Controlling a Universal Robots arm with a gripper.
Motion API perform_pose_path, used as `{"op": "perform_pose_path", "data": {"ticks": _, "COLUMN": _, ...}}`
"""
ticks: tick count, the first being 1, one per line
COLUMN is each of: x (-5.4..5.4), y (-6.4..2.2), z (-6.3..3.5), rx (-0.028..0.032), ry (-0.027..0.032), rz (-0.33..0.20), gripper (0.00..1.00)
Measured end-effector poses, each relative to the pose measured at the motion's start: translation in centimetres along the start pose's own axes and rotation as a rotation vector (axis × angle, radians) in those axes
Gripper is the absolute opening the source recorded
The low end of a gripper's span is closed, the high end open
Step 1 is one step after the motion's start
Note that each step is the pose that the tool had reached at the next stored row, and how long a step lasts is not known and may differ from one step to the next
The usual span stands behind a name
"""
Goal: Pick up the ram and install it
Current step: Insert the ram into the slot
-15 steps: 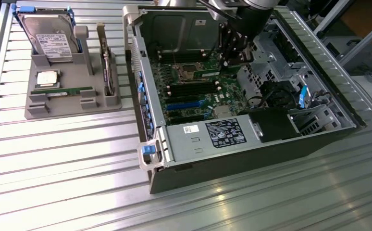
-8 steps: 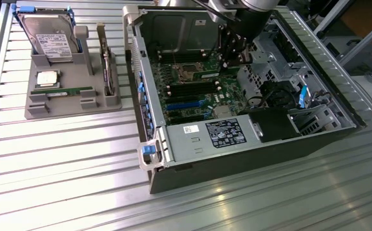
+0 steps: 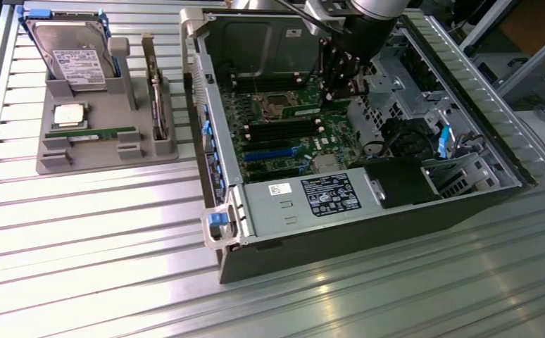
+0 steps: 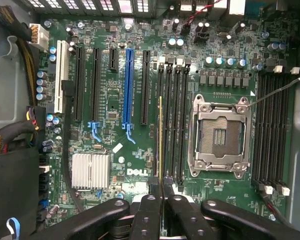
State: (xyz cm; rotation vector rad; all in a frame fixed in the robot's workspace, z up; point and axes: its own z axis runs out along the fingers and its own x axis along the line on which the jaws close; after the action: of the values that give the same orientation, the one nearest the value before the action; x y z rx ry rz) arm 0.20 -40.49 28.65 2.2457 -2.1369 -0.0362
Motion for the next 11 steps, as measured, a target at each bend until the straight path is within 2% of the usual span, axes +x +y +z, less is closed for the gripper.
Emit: {"op": "perform_pose_path", "data": {"ticks": 11, "x": -0.01, "y": -0.03, "z": 0.6, "rx": 0.0, "ry": 0.0, "rz": 0.0, "gripper": 0.12}}
